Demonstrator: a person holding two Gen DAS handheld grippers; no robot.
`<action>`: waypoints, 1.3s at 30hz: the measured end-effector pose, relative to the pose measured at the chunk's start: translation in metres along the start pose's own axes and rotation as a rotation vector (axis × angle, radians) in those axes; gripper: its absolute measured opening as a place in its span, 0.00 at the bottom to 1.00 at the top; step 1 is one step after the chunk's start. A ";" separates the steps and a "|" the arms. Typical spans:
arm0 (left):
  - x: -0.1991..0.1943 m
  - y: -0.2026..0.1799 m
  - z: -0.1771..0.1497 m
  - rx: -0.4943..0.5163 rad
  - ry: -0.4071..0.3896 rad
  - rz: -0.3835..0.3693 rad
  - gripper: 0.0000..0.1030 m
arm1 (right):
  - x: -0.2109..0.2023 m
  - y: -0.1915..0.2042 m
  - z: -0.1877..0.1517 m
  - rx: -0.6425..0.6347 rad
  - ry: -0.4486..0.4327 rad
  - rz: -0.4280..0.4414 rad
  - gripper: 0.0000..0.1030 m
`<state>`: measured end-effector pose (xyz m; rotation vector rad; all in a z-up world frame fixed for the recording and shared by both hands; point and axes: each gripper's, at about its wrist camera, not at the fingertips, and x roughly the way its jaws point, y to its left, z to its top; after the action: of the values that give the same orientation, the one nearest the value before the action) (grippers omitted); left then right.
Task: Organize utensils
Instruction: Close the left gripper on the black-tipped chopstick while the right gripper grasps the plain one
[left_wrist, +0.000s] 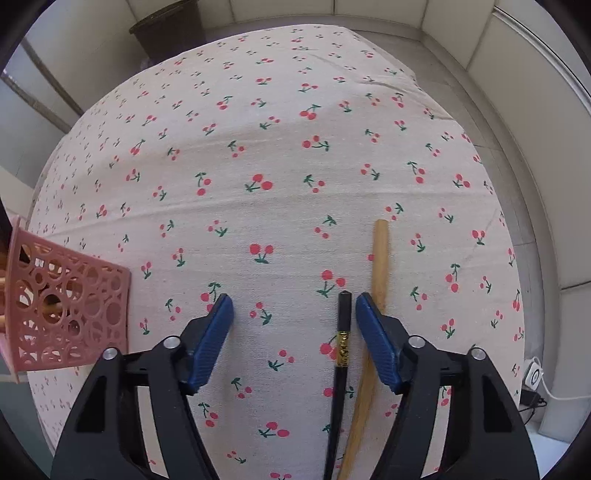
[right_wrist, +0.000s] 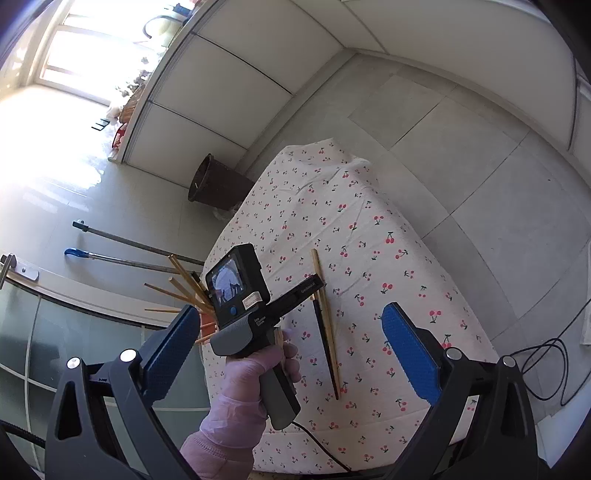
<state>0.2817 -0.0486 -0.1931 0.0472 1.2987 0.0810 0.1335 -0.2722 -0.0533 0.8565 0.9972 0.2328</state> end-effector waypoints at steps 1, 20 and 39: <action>-0.002 -0.004 -0.002 0.015 -0.002 -0.010 0.50 | 0.001 -0.001 0.000 0.001 -0.001 -0.008 0.93; -0.085 0.062 -0.096 0.094 -0.136 -0.215 0.06 | 0.113 0.029 0.001 -0.177 0.059 -0.352 0.93; -0.216 0.206 -0.148 -0.305 -0.523 -0.291 0.06 | 0.252 0.043 0.007 -0.362 0.097 -0.579 0.92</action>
<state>0.0751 0.1361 -0.0087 -0.3607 0.7497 0.0140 0.2858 -0.1126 -0.1816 0.2084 1.2063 -0.0433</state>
